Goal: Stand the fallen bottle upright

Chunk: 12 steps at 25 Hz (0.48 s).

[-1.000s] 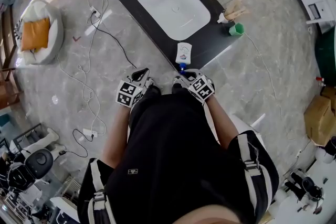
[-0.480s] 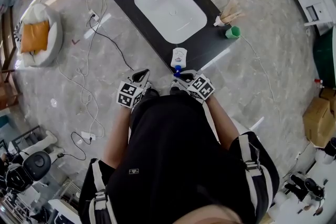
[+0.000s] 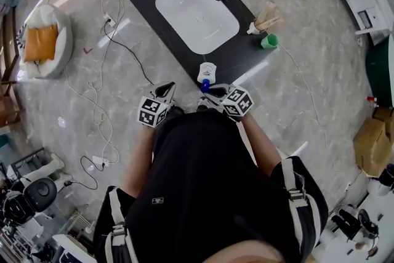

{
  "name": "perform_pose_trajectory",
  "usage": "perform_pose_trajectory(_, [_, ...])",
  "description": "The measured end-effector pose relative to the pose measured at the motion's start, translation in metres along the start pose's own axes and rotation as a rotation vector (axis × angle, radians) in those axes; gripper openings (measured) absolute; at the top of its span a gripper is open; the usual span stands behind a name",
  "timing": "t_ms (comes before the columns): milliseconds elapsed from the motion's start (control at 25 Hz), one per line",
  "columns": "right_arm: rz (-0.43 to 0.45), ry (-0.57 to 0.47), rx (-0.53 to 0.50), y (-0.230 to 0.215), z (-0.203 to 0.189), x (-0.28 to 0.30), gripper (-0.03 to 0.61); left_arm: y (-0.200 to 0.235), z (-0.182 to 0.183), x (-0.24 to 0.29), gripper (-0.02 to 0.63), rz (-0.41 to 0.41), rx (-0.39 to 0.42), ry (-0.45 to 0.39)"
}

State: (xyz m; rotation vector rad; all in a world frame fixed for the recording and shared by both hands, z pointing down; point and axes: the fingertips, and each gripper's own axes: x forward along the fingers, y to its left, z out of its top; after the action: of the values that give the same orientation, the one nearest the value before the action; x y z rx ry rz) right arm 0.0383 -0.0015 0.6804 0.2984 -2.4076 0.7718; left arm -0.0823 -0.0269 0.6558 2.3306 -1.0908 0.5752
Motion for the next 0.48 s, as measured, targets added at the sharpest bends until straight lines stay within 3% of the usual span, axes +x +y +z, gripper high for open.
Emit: perform_pose_trajectory(480, [0.143, -0.067, 0.215, -0.008, 0.019, -0.018, 0.097, -0.003, 0.002, 0.006, 0.015, 0.041, -0.043, -0.027])
